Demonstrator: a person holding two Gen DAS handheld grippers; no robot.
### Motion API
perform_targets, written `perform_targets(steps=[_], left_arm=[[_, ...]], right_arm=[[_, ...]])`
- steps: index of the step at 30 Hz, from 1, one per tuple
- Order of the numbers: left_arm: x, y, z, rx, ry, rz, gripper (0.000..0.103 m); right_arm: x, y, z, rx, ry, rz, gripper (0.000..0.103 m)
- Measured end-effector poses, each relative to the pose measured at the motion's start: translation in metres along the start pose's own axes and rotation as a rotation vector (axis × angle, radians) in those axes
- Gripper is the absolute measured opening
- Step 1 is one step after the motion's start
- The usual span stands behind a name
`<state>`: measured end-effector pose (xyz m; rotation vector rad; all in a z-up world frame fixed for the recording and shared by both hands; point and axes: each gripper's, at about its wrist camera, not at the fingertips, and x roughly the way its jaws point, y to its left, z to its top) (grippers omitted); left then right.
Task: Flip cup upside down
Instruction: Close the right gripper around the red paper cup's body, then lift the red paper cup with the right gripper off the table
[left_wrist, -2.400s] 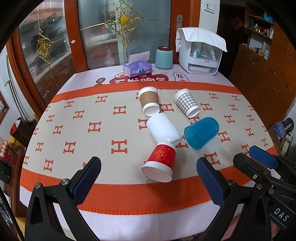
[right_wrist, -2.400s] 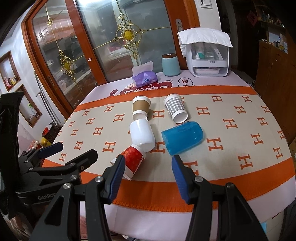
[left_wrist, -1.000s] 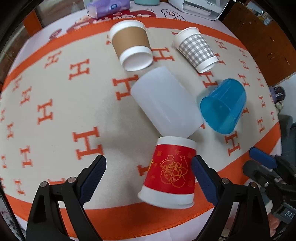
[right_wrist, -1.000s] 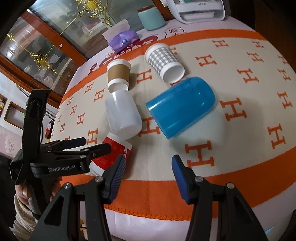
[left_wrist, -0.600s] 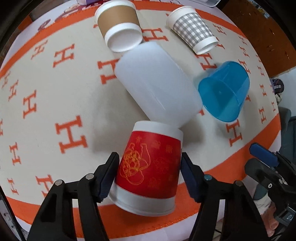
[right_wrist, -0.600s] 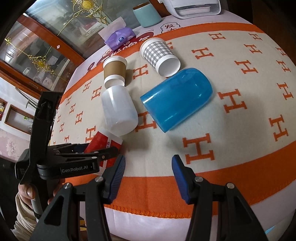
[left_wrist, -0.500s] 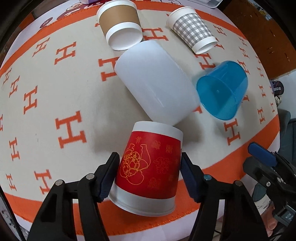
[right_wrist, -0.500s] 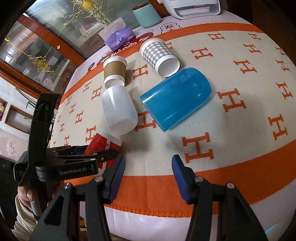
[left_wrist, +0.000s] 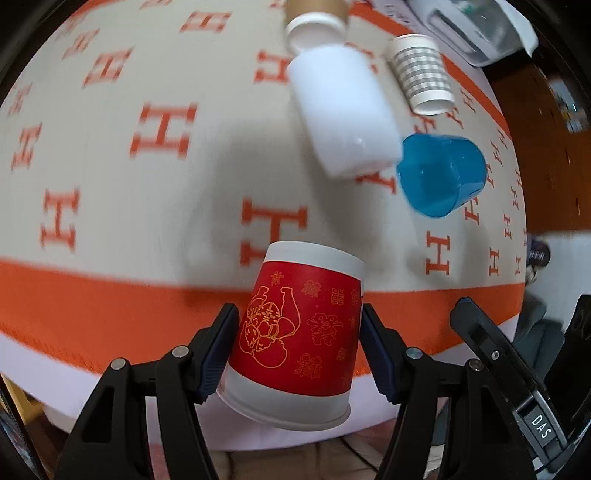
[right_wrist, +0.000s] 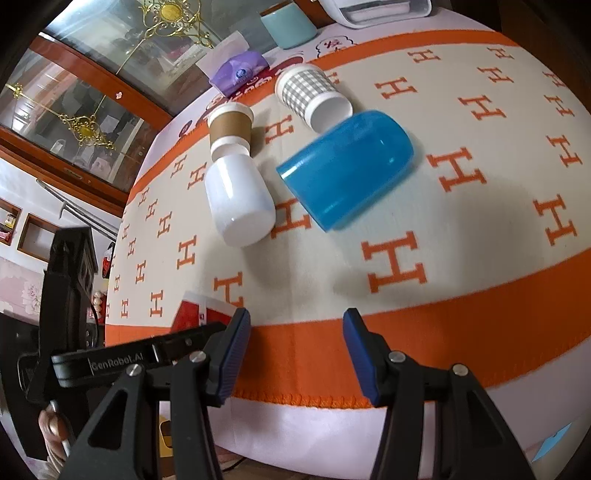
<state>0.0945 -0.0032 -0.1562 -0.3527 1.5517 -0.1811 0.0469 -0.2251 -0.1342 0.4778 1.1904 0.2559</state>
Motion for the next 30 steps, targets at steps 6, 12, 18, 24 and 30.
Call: perform_targets(steps=[6,12,18,24,30], left_arm=[[0.014,0.004,-0.016,-0.1,-0.01,-0.024,0.064],[0.019,0.006,-0.018,-0.14,-0.018,-0.031,0.069],[0.009,0.006,-0.016,-0.126,-0.044,-0.029,0.082],[-0.008,0.015,-0.016,-0.089,-0.051,-0.028,0.082],[-0.031,0.016,-0.021,-0.012,-0.081,-0.017,0.082]], right_arm=[[0.004,-0.008,-0.007,0.014,0.015,-0.004,0.052],[0.005,-0.01,-0.011,0.015,0.032,0.003,0.052],[0.002,-0.004,-0.013,-0.008,0.032,0.011,0.052],[0.005,0.007,-0.015,-0.038,0.066,0.03,0.052],[0.004,0.021,-0.017,-0.065,0.085,0.072,0.052]])
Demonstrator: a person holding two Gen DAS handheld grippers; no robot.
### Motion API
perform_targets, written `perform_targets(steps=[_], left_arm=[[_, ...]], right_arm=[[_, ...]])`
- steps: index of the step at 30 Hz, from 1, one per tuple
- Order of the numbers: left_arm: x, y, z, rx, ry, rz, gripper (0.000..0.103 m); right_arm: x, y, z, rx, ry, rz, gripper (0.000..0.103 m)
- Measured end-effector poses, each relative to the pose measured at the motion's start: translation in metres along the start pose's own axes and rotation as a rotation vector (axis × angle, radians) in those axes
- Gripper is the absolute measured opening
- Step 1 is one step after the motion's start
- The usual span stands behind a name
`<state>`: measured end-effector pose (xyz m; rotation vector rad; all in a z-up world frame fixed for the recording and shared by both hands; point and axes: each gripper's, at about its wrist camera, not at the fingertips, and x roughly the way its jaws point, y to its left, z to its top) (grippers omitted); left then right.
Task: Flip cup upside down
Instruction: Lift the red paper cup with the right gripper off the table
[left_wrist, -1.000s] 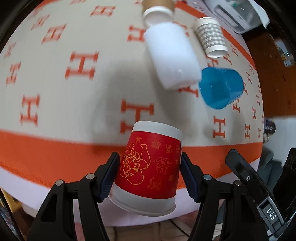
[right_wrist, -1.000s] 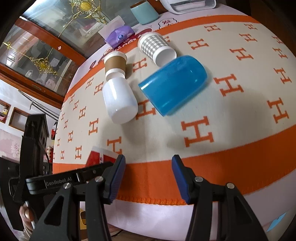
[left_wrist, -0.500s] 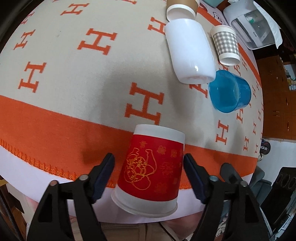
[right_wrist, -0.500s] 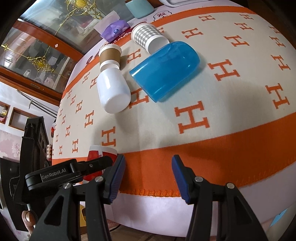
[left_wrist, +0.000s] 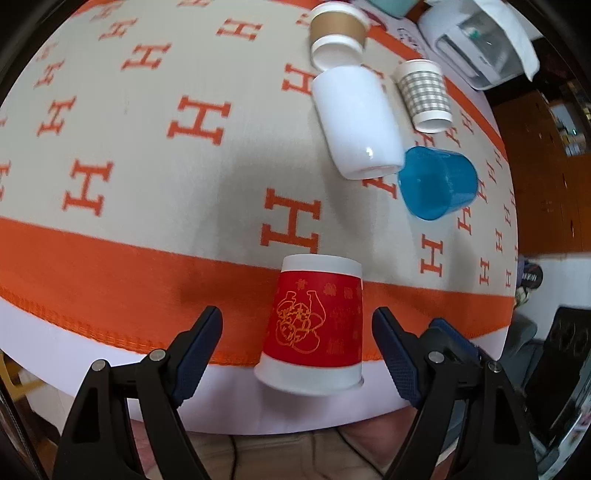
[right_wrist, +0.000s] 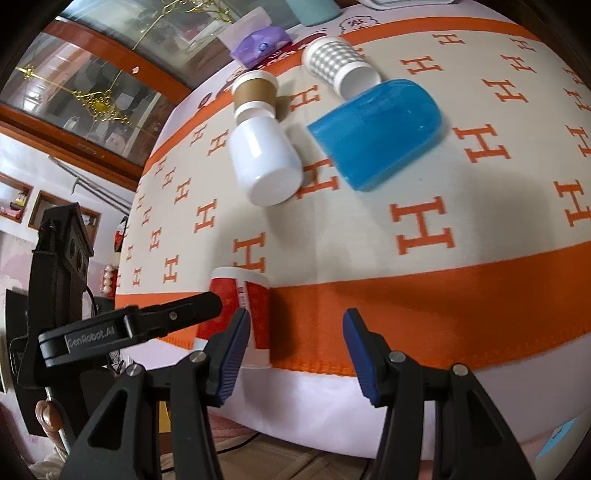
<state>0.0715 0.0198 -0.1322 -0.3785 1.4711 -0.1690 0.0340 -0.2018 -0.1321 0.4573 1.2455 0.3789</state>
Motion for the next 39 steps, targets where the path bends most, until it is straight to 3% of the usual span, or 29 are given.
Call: perform_targets(steps=[10,13,17,39], left_arm=[[-0.042,0.012,-0.015,0.215,-0.182,0.131,0.082],[-0.044,0.024,-0.018,0.235,-0.215,0.164,0.082],[-0.041,0.039,-0.021,0.22,-0.242,0.141,0.082],[-0.024,0.07,-0.025,0.175,-0.194,0.121,0.081]], right_arm=[[0.022,0.022,0.004,-0.013,0.09,0.075,0.052],[0.031,0.026,0.006,-0.005,0.118,0.093,0.052],[0.042,0.031,0.01,0.007,0.153,0.102,0.052],[0.074,0.035,0.014,0.021,0.23,0.109,0.058]])
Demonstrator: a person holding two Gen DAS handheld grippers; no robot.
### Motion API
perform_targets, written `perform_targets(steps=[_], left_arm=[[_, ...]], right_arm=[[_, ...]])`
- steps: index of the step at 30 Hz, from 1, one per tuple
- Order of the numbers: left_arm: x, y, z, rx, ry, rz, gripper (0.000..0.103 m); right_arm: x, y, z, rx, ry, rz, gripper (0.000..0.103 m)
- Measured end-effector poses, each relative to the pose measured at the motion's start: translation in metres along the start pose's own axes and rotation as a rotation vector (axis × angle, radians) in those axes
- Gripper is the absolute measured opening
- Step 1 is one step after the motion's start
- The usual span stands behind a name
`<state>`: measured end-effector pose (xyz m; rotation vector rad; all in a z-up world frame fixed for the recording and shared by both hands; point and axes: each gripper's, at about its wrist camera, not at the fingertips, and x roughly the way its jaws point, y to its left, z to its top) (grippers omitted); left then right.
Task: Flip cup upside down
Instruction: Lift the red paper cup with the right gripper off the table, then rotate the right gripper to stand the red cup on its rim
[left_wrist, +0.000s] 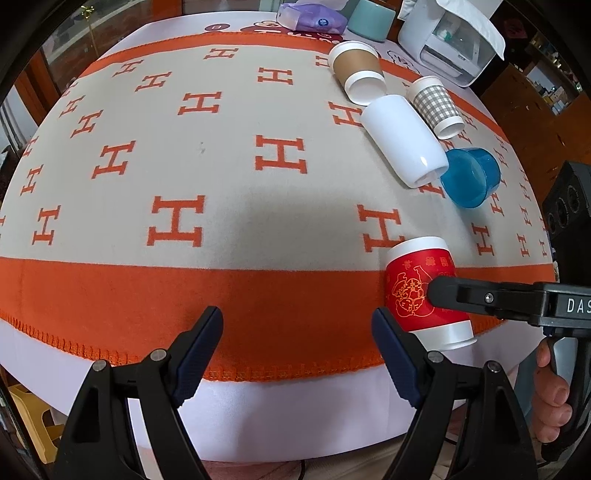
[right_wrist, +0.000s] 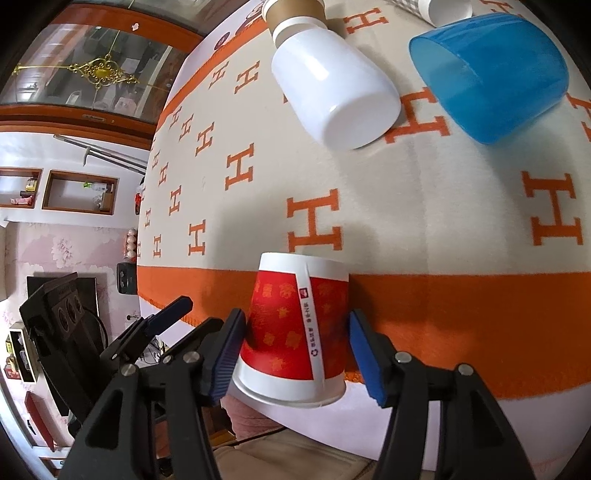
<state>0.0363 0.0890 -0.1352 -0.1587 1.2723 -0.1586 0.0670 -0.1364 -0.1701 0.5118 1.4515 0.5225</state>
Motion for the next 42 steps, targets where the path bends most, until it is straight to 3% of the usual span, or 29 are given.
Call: perform_targets(steps=[11,16,20,26,32,37,42], left_arm=[[0.0,-0.002,0.0,0.001,-0.006,-0.02,0.081],[-0.001,-0.005,0.001,0.008,-0.018,-0.009,0.081],[0.0,-0.006,0.002,0.003,-0.016,-0.017,0.081],[0.004,-0.009,0.005,-0.013,-0.017,-0.022,0.081],[0.001,-0.014,0.006,-0.007,-0.05,-0.007,0.081],[-0.004,-0.011,0.005,-0.023,-0.086,0.008,0.081],[-0.001,-0.007,0.004,-0.035,-0.085,0.01,0.081]], right_arm=[[0.0,-0.004,-0.003,-0.007,-0.007,0.032,0.058],[-0.011,-0.006,-0.008,-0.028,-0.052,0.036,0.057],[-0.03,-0.009,-0.011,-0.059,-0.153,0.039,0.057],[-0.049,-0.005,-0.013,-0.178,-0.382,-0.112,0.057],[-0.04,0.008,-0.017,-0.343,-0.547,-0.18,0.057],[-0.024,0.02,-0.033,-0.504,-0.616,-0.234,0.057],[-0.023,0.021,-0.056,-0.597,-0.616,-0.266,0.057]])
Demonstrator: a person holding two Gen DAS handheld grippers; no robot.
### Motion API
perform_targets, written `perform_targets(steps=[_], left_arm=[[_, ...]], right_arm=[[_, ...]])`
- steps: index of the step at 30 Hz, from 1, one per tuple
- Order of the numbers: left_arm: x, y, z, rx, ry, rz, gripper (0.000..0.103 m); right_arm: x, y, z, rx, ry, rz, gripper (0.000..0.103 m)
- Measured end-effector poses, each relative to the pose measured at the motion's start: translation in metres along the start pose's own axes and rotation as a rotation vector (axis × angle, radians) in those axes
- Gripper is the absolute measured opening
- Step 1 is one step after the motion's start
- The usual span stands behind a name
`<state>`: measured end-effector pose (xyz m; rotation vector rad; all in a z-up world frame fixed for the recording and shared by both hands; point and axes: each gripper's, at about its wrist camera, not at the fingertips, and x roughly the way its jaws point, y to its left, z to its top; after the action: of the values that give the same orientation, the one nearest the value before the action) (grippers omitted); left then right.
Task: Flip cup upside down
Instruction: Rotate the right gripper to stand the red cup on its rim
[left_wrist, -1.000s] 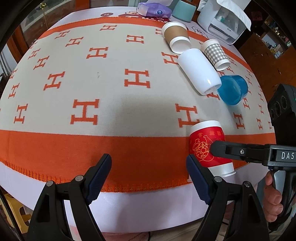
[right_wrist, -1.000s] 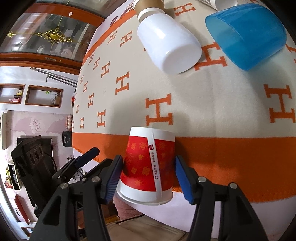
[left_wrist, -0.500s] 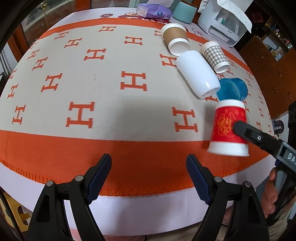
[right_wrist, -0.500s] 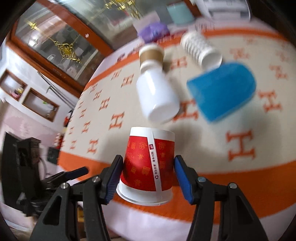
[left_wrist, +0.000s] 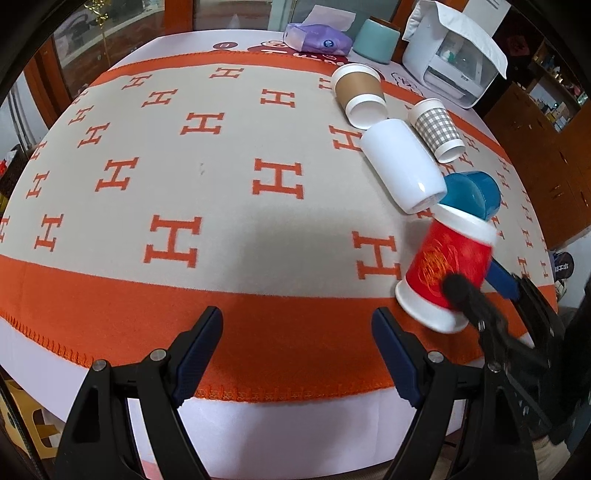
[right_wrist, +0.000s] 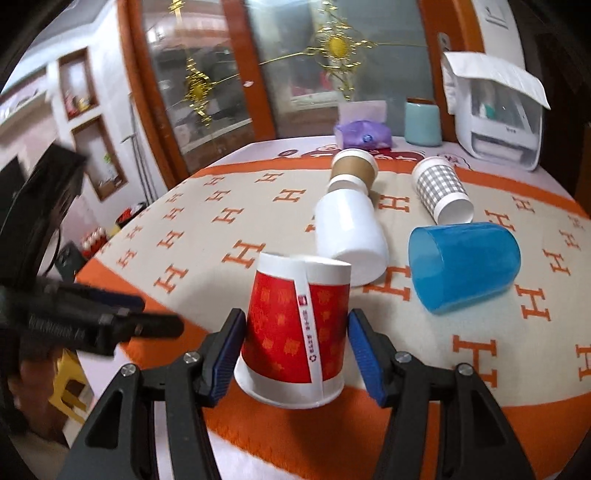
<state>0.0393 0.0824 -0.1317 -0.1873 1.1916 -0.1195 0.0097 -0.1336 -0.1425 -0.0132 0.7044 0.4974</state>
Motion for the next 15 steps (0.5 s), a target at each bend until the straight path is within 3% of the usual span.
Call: perform_targets(steps=[13,15], left_arm=[[-0.001,-0.01,-0.006,0.038,-0.024,-0.013,0.081],[-0.003,-0.011,-0.008,0.042,-0.036,-0.008,0.081]], right_arm=[[0.001,0.022,-0.02,-0.149,0.023,-0.06,0.058],[0.001,0.022,-0.02,-0.137,0.027,-0.053,0.063]])
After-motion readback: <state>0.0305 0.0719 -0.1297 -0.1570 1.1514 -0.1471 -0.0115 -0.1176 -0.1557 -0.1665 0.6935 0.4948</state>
